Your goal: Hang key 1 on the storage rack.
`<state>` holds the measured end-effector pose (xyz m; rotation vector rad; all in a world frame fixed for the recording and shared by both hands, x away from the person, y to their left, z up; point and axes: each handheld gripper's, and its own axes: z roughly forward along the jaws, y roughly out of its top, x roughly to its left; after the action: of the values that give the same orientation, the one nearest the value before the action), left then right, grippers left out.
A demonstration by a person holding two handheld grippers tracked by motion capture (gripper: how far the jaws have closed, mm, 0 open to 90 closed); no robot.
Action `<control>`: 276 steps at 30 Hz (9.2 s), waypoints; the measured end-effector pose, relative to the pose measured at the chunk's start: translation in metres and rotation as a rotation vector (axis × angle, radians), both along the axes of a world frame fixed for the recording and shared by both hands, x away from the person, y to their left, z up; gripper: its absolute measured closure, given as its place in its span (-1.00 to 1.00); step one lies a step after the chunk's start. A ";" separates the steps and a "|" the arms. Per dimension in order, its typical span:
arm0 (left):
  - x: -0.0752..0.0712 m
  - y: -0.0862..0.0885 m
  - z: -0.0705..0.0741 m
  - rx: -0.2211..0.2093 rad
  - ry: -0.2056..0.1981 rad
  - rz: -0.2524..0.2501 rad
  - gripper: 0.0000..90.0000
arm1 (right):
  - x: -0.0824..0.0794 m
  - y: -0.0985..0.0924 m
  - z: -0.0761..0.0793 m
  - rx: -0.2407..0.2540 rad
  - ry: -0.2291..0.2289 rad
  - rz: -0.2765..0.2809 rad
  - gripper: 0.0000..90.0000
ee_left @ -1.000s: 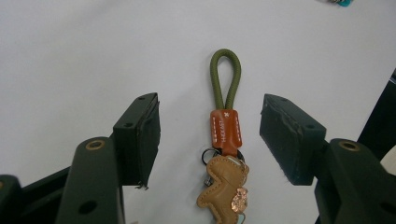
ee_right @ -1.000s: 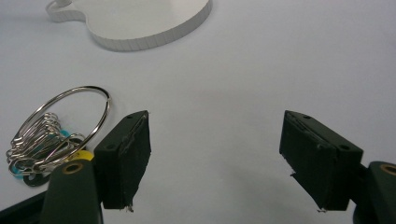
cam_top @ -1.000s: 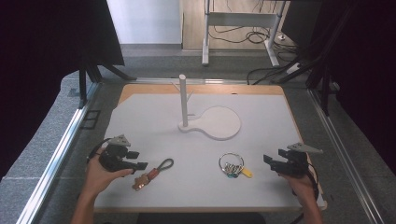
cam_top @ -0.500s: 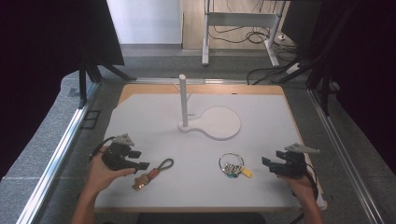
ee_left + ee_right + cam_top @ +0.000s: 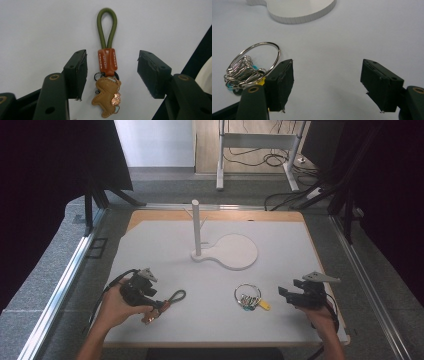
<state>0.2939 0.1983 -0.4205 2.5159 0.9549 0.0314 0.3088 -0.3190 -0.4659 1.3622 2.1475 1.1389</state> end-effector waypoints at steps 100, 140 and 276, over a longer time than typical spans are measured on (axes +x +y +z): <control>0.049 0.005 0.047 -0.110 -0.019 0.037 0.49 | -0.001 -0.007 -0.005 -0.033 0.029 -0.040 -0.38; 0.103 0.017 0.096 -0.195 -0.031 0.087 0.49 | 0.001 -0.009 -0.006 -0.030 0.056 -0.037 -0.37; 0.190 -0.035 0.081 -0.190 0.043 0.099 0.47 | 0.005 -0.007 -0.014 -0.077 0.082 -0.030 -0.36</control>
<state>0.4844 0.1632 -0.3397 2.3027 1.0478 -0.0792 0.3134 -0.3257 -0.4798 1.4252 2.1962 0.9952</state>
